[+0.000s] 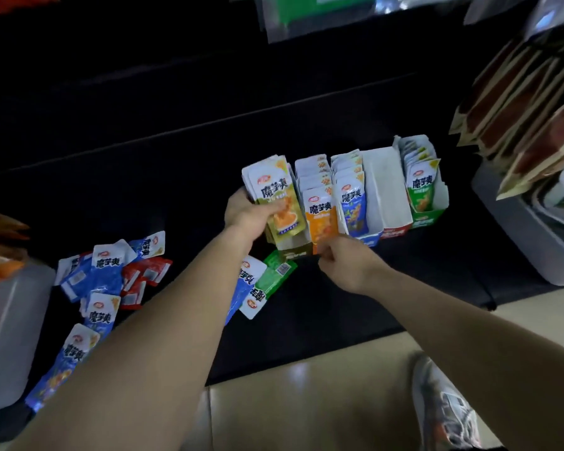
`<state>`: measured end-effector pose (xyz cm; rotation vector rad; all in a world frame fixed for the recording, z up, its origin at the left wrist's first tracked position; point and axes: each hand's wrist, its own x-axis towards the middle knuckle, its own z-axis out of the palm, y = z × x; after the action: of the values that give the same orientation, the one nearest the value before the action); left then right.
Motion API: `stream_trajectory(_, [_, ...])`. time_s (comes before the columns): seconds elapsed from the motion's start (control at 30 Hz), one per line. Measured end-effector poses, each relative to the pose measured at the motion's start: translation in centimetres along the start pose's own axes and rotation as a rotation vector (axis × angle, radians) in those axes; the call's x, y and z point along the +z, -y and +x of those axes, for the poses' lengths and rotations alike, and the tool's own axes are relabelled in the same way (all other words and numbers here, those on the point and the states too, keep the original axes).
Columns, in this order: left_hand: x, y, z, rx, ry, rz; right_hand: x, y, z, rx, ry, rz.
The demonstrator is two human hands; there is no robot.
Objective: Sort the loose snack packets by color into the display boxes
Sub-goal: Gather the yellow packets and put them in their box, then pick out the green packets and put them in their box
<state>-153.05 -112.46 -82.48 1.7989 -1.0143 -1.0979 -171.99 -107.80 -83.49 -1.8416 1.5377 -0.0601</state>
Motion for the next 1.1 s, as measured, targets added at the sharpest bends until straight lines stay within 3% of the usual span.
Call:
stream_trajectory(0.2, [1.7, 2.0, 3.3, 0.073, 0.004, 0.161, 2.2, -0.3, 3.5, -0.016, -0.032, 0.036])
stream_trajectory(0.33, [2.7, 4.5, 3.3, 0.112, 0.006, 0.523, 3.3, -0.5, 4.4, -0.014, -0.006, 0.015])
stream_trajectory(0.43, [3.0, 4.7, 2.9, 0.143, -0.081, 0.712, 3.7, -0.8, 4.6, -0.015, -0.004, 0.000])
stream_trajectory(0.57, [2.4, 4.6, 3.0, 0.400, -0.167, 0.769, 4.0, -1.1, 4.4, -0.021, -0.013, 0.008])
stream_trajectory(0.63, [1.5, 4.6, 3.3, 0.440, -0.178, 0.824, 4.2, -1.1, 4.0, -0.035, -0.058, -0.005])
stream_trajectory(0.73, [-0.3, 4.5, 2.7, 0.395, -0.165, 0.656, 5.2, -0.8, 3.0, -0.053, -0.113, -0.019])
stream_trajectory(0.83, [-4.0, 6.9, 0.6, 0.297, -0.192, 0.509, 7.3, 0.4, 2.4, -0.113, -0.010, -0.055])
stream_trajectory(1.0, [-10.9, 16.5, -4.5, -0.051, -0.024, 0.832, 12.6, 2.9, 2.4, -0.218, 0.190, -0.385])
stream_trajectory(1.1, [-12.1, 20.1, -7.6, -0.052, 0.139, 0.984, 15.0, 3.0, 0.6, -0.170, 0.188, -0.473])
